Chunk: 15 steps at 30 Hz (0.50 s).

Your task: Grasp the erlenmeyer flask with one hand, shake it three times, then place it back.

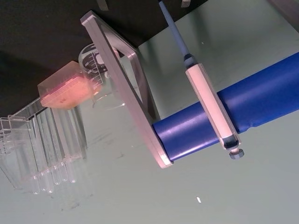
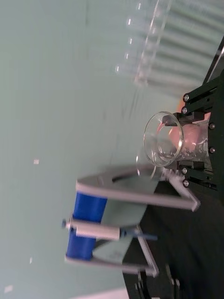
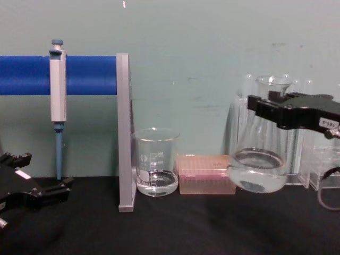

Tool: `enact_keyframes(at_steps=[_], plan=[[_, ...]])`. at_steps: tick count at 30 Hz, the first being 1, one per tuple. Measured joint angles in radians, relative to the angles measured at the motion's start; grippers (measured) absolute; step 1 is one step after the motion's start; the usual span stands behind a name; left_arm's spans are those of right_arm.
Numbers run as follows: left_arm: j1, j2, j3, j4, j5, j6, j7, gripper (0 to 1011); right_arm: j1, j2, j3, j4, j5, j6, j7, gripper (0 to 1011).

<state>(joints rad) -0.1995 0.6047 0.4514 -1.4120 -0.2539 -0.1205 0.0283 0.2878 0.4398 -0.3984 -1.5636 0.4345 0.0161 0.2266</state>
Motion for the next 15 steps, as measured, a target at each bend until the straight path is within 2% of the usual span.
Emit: enact_keyframes(at_steps=[9, 15], plan=[[0.000, 0.000, 0.000, 0.000, 0.000, 0.000, 0.000, 1001, -0.019, -0.032, 0.041, 0.003, -0.046, 0.021, -0.086, 450], [0.000, 0.000, 0.000, 0.000, 0.000, 0.000, 0.000, 1001, -0.026, -0.051, 0.060, 0.006, -0.069, 0.035, -0.121, 450]])
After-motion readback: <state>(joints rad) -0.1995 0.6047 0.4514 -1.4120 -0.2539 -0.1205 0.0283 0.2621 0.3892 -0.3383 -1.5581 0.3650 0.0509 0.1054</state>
